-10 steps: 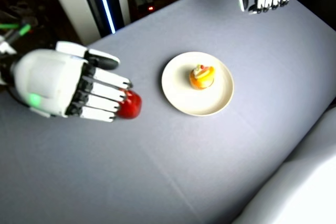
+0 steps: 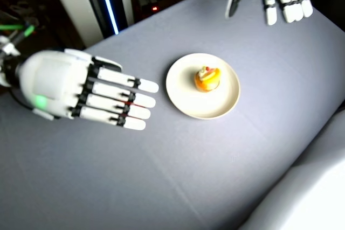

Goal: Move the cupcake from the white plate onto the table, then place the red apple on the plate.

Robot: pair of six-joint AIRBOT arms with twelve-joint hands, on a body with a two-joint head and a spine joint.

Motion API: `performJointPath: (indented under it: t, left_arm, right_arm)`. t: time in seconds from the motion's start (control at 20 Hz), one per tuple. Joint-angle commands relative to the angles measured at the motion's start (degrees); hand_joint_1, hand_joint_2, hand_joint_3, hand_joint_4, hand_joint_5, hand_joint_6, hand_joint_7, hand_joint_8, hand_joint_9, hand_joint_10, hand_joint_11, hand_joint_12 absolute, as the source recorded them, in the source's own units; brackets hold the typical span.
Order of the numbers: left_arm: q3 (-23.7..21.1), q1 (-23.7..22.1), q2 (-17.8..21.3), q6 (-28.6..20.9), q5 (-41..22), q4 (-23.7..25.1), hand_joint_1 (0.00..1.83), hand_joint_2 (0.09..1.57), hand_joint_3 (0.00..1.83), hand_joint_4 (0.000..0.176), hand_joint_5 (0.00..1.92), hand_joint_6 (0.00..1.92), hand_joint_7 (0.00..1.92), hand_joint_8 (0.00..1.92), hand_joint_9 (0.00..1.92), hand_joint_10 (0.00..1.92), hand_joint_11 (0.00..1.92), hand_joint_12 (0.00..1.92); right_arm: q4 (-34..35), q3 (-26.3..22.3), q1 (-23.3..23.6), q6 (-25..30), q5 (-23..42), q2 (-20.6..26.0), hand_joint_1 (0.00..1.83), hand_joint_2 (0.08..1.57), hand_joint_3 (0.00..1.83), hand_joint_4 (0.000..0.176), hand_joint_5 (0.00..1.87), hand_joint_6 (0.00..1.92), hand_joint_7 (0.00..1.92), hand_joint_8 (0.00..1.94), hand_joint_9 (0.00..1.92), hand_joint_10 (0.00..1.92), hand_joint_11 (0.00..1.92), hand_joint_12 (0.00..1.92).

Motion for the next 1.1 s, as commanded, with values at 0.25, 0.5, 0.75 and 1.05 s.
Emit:
performJointPath:
  t: [0.25, 0.5, 0.75, 1.05]
  left_arm:
    - [9.49, -9.30, -9.59, -7.52, 7.13, 4.95, 0.87, 0.87, 0.00, 0.099, 0.23, 0.00, 0.15, 0.00, 0.15, 0.00, 0.00, 0.58]
    - [12.91, -12.52, -14.76, -6.76, 12.41, 6.14, 0.93, 0.86, 0.00, 0.161, 0.21, 0.00, 0.13, 0.00, 0.17, 0.00, 0.00, 0.58]
    - [15.23, -15.03, -18.82, -4.76, 17.69, 8.33, 0.85, 0.85, 0.00, 0.146, 0.19, 0.00, 0.19, 0.00, 0.26, 0.01, 0.00, 0.78]
    - [16.75, -16.02, -20.08, -1.44, 23.14, 8.85, 0.95, 0.94, 0.00, 0.101, 0.46, 0.01, 0.42, 0.01, 0.45, 0.02, 0.18, 0.91]
  right_arm:
    - [2.10, 0.07, 0.50, 0.16, 7.54, 0.32, 0.81, 1.13, 0.00, 0.027, 0.15, 0.00, 0.10, 0.01, 0.07, 0.01, 0.03, 0.10]
    - [2.74, 0.21, 0.50, 0.16, 8.30, -0.05, 0.77, 1.13, 0.00, 0.056, 0.11, 0.00, 0.10, 0.01, 0.05, 0.00, 0.01, 0.09]
    - [3.23, 0.43, 0.49, 0.16, 8.61, -0.27, 0.64, 1.12, 0.00, 0.076, 0.12, 0.00, 0.13, 0.01, 0.15, 0.03, 0.09, 0.14]
    - [3.45, 0.51, 0.49, 0.16, 8.81, -0.29, 0.68, 1.15, 0.01, 0.113, 0.10, 0.00, 0.10, 0.00, 0.15, 0.01, 0.08, 0.14]
